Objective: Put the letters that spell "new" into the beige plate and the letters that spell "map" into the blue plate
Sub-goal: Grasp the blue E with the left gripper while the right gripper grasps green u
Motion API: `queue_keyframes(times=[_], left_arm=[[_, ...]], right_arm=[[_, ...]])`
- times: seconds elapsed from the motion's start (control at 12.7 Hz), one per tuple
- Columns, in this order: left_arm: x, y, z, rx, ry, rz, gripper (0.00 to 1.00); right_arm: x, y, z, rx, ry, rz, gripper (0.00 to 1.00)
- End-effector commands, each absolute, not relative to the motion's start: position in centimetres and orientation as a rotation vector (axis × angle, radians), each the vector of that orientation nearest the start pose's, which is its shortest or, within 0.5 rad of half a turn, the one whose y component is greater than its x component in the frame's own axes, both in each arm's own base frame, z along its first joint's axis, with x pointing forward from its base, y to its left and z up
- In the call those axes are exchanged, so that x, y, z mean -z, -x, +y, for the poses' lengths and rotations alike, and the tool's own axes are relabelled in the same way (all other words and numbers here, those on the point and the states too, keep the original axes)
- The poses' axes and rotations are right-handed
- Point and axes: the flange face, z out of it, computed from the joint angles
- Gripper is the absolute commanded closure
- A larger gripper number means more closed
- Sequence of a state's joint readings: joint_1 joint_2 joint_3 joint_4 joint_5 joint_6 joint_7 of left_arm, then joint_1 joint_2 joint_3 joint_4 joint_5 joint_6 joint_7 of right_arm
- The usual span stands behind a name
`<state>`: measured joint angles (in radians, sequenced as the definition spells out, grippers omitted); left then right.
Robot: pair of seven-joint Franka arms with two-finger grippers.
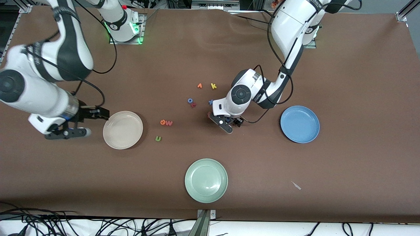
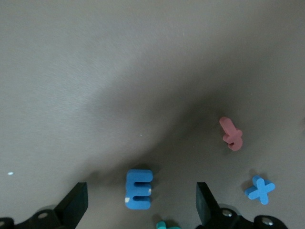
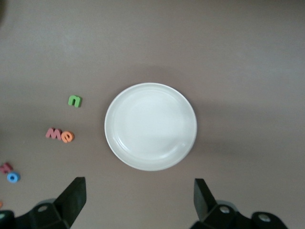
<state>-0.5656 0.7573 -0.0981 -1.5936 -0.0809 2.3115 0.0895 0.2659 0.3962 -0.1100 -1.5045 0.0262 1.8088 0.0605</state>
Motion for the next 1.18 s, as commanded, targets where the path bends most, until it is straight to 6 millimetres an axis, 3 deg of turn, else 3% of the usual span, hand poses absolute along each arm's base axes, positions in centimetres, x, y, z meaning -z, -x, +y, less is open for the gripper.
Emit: queue_keyframes(times=[0.0, 0.08, 0.24, 0.31, 0.39, 0.47, 0.79, 1.1], left_arm=[[-17.5, -54.4, -42.0, -0.151, 3.064, 1.078, 0.0], [-16.6, -54.2, -41.9, -0.174, 3.055, 1.092, 0.0], [-16.7, -54.1, -42.1, -0.171, 3.051, 1.101, 0.05], [-16.9, -54.1, -42.2, -0.161, 3.044, 1.11, 0.22], [-17.1, -54.0, -42.3, -0.155, 3.026, 1.127, 0.51], [-17.1, -53.7, -42.6, -0.162, 3.02, 1.127, 0.72], [-17.1, -53.1, -42.9, -0.18, 2.954, 1.175, 0.95], [-19.2, -53.6, -42.9, -0.166, 2.922, 1.192, 0.95]], right_arm=[[-39.5, -67.2, 15.4, -0.078, 3.17, -0.1, 0.0], [-37.9, -67.3, 17.5, -0.06, 3.16, -0.072, 0.0], [-34.4, -67.9, 19.1, -0.006, 3.139, 0.023, 0.0], [-32.4, -67.6, 20.7, 0.031, 3.127, 0.037, 0.0], [-30.8, -67.0, 21.9, 0.071, 3.106, 0.085, 0.0], [-29.1, -66.7, 22.9, 0.097, 3.09, 0.103, 0.0], [-24.4, -66.1, 24.9, 0.083, 3.079, 0.201, 0.0], [-19.4, -62.5, 25.1, 0.147, 3.038, 0.245, 0.0]])
